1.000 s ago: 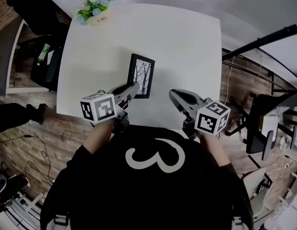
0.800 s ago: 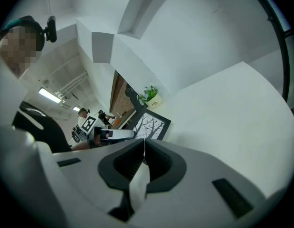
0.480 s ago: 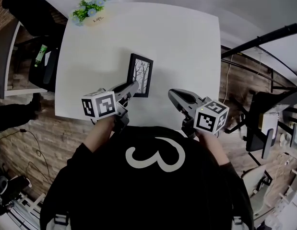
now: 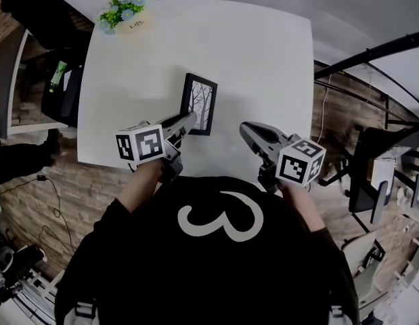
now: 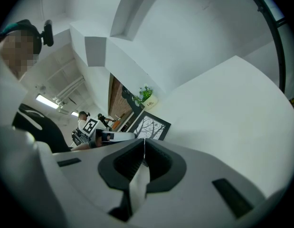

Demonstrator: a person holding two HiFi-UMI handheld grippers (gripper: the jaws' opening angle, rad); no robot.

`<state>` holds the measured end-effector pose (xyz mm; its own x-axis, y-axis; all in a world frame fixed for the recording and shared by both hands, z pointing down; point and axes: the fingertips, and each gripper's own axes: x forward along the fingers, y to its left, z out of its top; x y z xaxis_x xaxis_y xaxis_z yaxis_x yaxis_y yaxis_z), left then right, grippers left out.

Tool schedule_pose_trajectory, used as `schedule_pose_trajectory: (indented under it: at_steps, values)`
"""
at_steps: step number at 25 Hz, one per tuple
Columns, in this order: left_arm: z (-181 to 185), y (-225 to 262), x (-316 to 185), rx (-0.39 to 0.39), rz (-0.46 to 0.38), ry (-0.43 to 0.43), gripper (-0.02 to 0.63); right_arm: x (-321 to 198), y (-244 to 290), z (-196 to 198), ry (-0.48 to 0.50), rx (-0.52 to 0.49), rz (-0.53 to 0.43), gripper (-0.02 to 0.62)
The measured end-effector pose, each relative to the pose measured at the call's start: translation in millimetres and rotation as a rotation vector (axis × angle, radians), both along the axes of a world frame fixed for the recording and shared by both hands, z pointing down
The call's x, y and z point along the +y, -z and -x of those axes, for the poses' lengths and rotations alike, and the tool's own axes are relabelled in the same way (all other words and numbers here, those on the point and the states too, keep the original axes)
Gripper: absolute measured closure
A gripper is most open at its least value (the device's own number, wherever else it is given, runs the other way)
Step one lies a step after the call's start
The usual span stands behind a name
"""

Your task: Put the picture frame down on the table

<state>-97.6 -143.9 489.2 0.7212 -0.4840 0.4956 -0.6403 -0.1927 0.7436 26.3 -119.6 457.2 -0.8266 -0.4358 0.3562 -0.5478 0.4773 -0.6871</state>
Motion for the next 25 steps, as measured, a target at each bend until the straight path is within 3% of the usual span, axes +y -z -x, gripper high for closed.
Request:
schedule_pose_trajectory:
  at_steps: [7,25]
  values:
    - [-0.7,-2.2,-2.4,0.03,0.028,0.012,0.545,1.9,-6.4,-4.2,-0.009,-0.007,0.018,0.571]
    - [5.3,-11.8,0.1,0.024,0.043,-0.01,0.543,1.9,-9.4,-4.2,-0.026,-0.003,0.021,0.571]
